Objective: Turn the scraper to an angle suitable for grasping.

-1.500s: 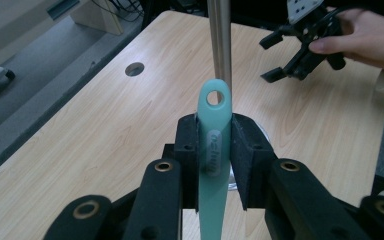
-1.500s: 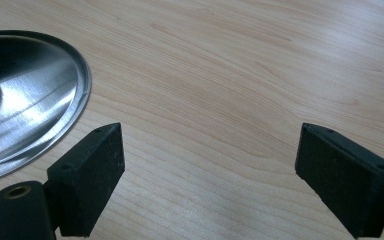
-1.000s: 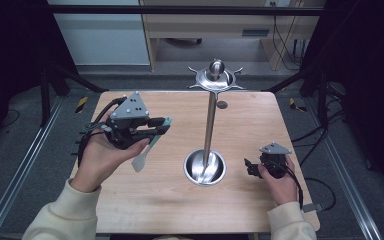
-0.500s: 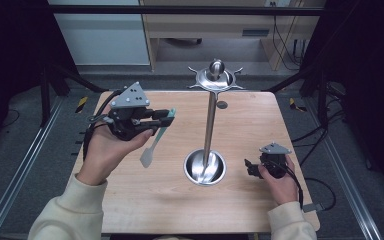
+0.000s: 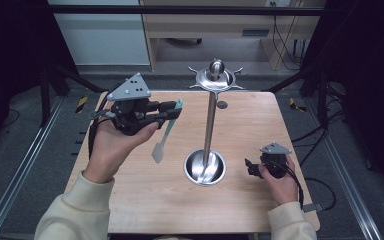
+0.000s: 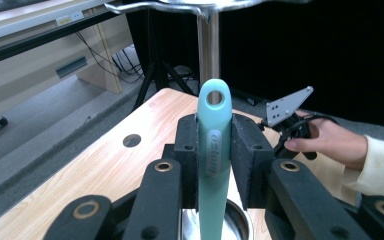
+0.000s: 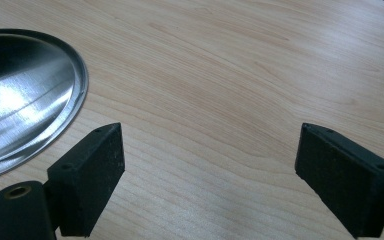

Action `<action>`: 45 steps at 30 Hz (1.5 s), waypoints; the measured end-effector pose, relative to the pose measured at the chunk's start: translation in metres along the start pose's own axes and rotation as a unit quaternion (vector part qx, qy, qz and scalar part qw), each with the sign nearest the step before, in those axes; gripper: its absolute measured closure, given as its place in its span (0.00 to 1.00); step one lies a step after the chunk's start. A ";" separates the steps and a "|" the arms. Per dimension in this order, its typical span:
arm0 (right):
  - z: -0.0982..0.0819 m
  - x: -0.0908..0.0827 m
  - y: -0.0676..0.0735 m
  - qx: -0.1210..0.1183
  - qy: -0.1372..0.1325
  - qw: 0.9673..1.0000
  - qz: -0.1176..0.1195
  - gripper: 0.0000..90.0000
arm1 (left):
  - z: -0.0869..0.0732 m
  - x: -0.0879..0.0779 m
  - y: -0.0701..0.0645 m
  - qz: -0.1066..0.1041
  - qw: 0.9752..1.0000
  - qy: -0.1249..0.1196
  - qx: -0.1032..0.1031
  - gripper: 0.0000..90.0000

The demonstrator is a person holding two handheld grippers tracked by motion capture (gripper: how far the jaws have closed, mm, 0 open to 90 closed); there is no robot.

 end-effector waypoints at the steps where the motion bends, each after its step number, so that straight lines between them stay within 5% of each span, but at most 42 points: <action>1: 0.000 0.000 0.000 0.000 -0.001 1.000 0.001 0.14 | 0.001 0.000 0.000 -0.001 1.000 -0.003 -0.004 0.83; 11: 0.000 0.000 0.001 -0.001 0.002 1.000 0.002 0.14 | 0.013 -0.005 0.005 0.007 0.999 -0.026 -0.024 0.83; 15: 0.000 0.000 0.001 -0.002 0.002 1.000 0.002 0.14 | 0.017 -0.003 0.007 -0.008 0.999 -0.031 -0.036 0.83; 45: -0.001 0.002 0.003 -0.009 0.009 1.000 0.006 0.14 | 0.030 0.007 0.004 -0.008 0.999 -0.034 -0.039 0.83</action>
Point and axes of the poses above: each handheld gripper's, and its own axes: x roughly forward along the jaws, z roughly out of its top, y roughly to its left, the point moved 8 cm from there along x, roughly forward along the jaws, and after that the axes turned 13 degrees about z, right-handed, at the moved point
